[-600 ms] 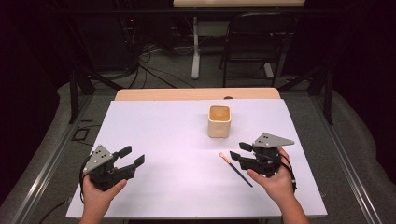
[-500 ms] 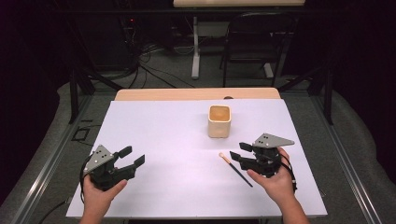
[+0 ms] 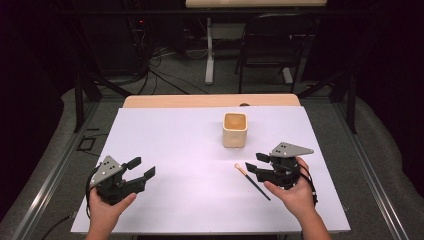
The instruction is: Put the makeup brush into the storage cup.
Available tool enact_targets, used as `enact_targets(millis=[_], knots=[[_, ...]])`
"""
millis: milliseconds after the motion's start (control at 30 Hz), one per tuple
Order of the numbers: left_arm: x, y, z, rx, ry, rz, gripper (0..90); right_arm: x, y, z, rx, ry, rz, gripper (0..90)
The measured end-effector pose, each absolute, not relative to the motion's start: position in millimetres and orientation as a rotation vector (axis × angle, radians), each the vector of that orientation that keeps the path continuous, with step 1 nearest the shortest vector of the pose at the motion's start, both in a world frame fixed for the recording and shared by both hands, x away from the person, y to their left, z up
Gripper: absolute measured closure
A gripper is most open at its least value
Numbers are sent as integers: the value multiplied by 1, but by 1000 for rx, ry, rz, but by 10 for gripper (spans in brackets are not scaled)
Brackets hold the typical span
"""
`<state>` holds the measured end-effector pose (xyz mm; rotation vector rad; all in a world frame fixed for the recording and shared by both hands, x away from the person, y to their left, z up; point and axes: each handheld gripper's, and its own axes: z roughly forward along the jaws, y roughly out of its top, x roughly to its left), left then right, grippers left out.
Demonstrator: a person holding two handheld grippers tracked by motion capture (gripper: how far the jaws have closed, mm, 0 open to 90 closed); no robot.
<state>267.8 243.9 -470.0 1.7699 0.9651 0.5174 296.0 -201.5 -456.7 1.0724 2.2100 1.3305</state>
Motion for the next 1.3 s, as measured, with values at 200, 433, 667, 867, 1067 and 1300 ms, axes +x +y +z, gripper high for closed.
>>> enact_targets(millis=[200, 433, 667, 867, 1067, 1300], knots=[[267, 243, -469, 1771, 963, 519, 362, 296, -200, -457, 1076, 2213, 1329, 470], [267, 242, -469, 1787, 966, 524, 362, 299, -199, -456, 1072, 2237, 1297, 458], [267, 240, -470, 1802, 967, 519, 355, 304, -194, -456, 1067, 2275, 1257, 450], [268, 239, -471, 1812, 968, 509, 355, 310, -191, -456, 1058, 2318, 1207, 446], [269, 239, -473, 1820, 983, 508, 348, 317, -184, -455, 1056, 2371, 1140, 439], [270, 243, -473, 1797, 1032, 494, 343, 321, -180, -452, 1076, 2411, 1072, 444]])
